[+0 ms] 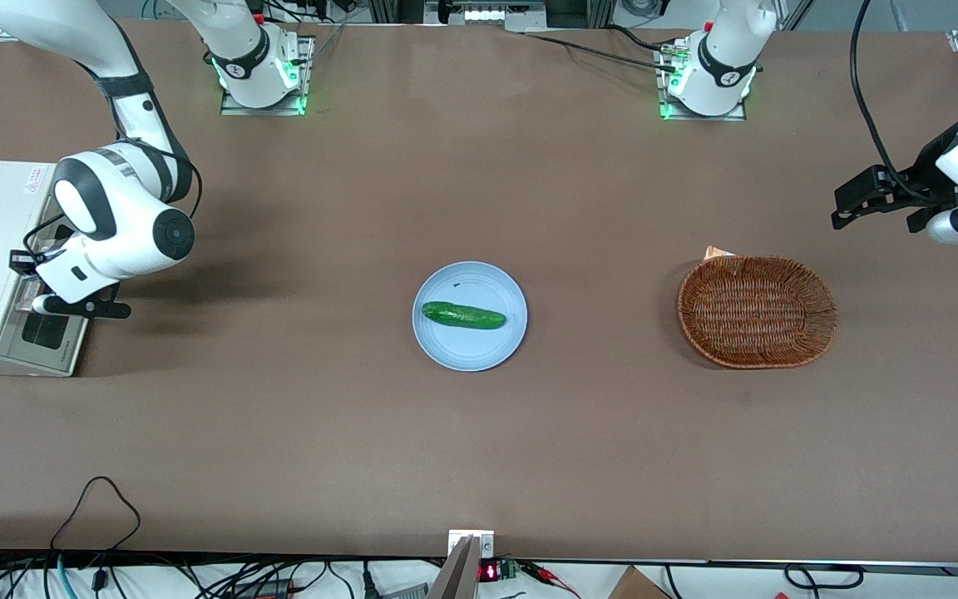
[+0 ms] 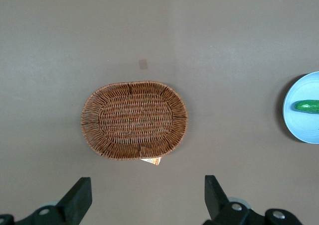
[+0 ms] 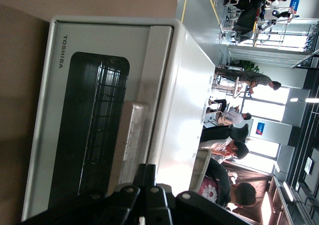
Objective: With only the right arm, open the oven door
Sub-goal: 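Close the right gripper on the oven door handle, then pull the handle outward and down with the right gripper, swinging the door open, then push the door fully down with the right gripper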
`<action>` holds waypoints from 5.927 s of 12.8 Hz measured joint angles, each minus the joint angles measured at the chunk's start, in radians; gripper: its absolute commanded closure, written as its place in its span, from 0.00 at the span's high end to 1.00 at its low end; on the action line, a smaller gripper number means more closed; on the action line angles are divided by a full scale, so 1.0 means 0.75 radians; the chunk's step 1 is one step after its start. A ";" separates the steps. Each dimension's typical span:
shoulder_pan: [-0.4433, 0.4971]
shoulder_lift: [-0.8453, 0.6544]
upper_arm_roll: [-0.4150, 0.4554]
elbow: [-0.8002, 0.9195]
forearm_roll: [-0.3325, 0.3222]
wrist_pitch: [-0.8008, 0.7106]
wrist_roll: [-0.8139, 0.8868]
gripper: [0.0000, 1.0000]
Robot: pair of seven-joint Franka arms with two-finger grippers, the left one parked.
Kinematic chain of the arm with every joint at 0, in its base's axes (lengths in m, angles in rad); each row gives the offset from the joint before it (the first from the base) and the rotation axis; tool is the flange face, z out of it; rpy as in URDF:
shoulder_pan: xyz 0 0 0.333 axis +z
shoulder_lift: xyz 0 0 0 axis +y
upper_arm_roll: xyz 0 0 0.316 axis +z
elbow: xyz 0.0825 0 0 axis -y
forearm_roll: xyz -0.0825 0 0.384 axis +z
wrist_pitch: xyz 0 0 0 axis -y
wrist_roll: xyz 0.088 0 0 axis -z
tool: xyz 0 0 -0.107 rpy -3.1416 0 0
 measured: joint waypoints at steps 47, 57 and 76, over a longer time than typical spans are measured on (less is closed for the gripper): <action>0.213 0.284 0.038 0.021 0.043 0.077 0.304 0.01; 0.227 0.361 0.038 0.049 0.042 0.085 0.305 0.01; 0.228 0.495 0.036 0.131 0.045 0.093 0.321 0.01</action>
